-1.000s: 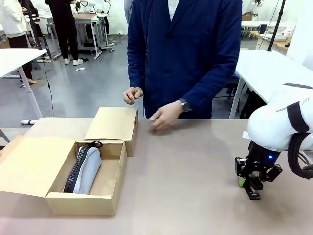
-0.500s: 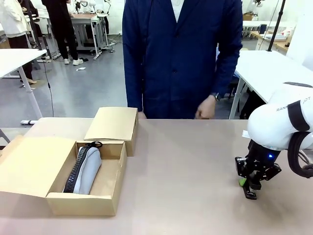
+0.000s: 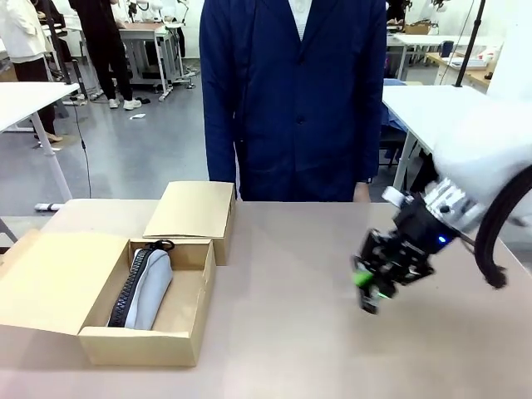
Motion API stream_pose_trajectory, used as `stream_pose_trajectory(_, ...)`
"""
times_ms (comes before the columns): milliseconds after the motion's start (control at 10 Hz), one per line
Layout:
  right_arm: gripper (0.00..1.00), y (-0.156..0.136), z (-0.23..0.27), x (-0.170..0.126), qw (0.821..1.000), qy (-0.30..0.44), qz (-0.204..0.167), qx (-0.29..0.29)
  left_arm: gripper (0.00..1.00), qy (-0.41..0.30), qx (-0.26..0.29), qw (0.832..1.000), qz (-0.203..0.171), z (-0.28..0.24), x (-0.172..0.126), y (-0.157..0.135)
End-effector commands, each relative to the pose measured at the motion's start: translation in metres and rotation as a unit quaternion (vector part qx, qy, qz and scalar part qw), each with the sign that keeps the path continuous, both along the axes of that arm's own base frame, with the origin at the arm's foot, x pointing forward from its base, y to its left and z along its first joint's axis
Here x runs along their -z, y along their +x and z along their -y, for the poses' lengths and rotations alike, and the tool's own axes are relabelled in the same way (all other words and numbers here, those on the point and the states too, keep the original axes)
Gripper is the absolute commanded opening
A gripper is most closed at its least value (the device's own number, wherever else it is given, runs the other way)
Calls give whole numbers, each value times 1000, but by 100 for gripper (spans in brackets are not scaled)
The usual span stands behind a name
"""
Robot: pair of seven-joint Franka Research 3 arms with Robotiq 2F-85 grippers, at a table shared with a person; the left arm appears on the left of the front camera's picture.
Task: Place items inside the box.
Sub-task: Pick up a Pencil pouch or Stapler and place it inside the Mailer Box closest to the robot.
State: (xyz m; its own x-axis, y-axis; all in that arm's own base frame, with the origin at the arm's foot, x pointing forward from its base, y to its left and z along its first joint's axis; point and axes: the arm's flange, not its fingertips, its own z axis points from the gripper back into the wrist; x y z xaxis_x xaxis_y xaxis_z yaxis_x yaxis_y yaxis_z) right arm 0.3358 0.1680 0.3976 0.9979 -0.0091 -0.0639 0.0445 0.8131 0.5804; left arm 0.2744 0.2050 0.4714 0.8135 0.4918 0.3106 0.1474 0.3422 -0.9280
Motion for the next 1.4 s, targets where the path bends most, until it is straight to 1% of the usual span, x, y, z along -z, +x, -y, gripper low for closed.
stream_pose_trajectory(0, 0, -16, -61, -17, 988, 151, 11, 18, 100, -4, 0, 1000, 16, 1, 0, 0)
stream_pose_trajectory(100, 0, -16, -120, -27, 980, 191, 29, 48, 100, -4, 0, 1000, 16, 1, 0, 0)
stream_pose_trajectory(200, 0, -20, -157, -36, 980, 192, 45, 1, 100, -4, 0, 1000, 16, 1, 0, 0)
stream_pose_trajectory(300, 0, -20, -187, -45, 980, 189, 55, -27, 100, -4, 0, 1000, 16, 1, 0, 0)
stream_pose_trajectory(400, 0, -19, -218, -51, 978, 192, 74, -33, 100, -4, 0, 1000, 16, 1, 0, 0)
stream_pose_trajectory(500, 0, -16, -250, -49, 977, 189, 88, -34, 100, -4, 0, 1000, 16, 1, 0, 0)
stream_pose_trajectory(600, 0, -9, -286, -34, 981, 174, 75, -31, 100, -4, 0, 1000, 16, 1, 0, 0)
stream_pose_trajectory(700, 0, -1, -312, -17, 984, 159, 71, -25, 100, -4, 0, 1000, 16, 1, 0, 0)
stream_pose_trajectory(800, 0, 3, -325, -1, 985, 151, 75, -35, 100, -4, 0, 1000, 16, 1, 0, 0)
stream_pose_trajectory(900, 0, 12, -329, 13, 987, 139, 80, -31, 100, -4, 0, 1000, 16, 1, 0, 0)
stream_pose_trajectory(1000, 0, 20, -323, 16, 986, 142, 83, -29, 100, -4, 0, 1000, 16, 1, 0, 0)
stream_pose_trajectory(1100, 0, 16, -296, 2, 982, 160, 89, -36, 100, -4, 0, 1000, 16, 1, 0, 0)
stream_pose_trajectory(1200, 0, 11, -320, 28, 988, 137, 62, -28, 100, -4, 0, 1000, 16, 1, 0, 0)
stream_pose_trajectory(1300, 0, 11, -320, 28, 988, 137, 62, -28, 100, -4, 0, 1000, 16, 1, 0, 0)
